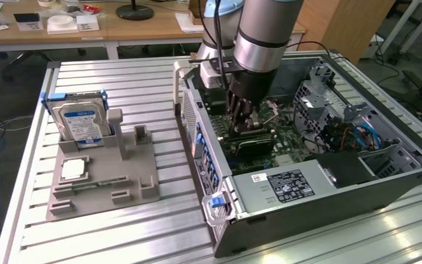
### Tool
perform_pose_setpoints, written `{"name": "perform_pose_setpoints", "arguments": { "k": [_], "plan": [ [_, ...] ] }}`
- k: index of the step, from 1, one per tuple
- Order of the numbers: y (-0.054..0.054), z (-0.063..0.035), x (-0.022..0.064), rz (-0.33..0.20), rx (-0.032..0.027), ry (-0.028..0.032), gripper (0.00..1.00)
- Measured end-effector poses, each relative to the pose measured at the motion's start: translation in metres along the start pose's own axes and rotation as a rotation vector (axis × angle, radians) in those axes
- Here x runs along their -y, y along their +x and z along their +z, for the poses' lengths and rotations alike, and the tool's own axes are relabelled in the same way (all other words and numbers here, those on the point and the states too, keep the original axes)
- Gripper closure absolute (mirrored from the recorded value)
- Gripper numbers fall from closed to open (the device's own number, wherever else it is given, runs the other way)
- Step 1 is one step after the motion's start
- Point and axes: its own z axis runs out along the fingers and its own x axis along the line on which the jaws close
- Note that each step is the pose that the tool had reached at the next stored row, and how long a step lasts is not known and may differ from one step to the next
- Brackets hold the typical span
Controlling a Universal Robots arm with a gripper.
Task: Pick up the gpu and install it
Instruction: 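Press down on the gpu until it lock into place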
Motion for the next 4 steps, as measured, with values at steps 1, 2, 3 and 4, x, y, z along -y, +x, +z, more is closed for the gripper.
{"name": "perform_pose_setpoints", "arguments": {
  "k": [1, 2, 3, 4],
  "plan": [
    [0.0, 0.0, 0.0, 0.0, -0.0001, 0.0, 0.89],
    [0.0, 0.0, 0.0, 0.0, -0.0001, 0.0, 0.89],
    [0.0, 0.0, 0.0, 0.0, 0.0, 0.0, 0.89],
    [0.0, 0.0, 0.0, 0.0, -0.0001, 0.0, 0.89]
  ]
}}
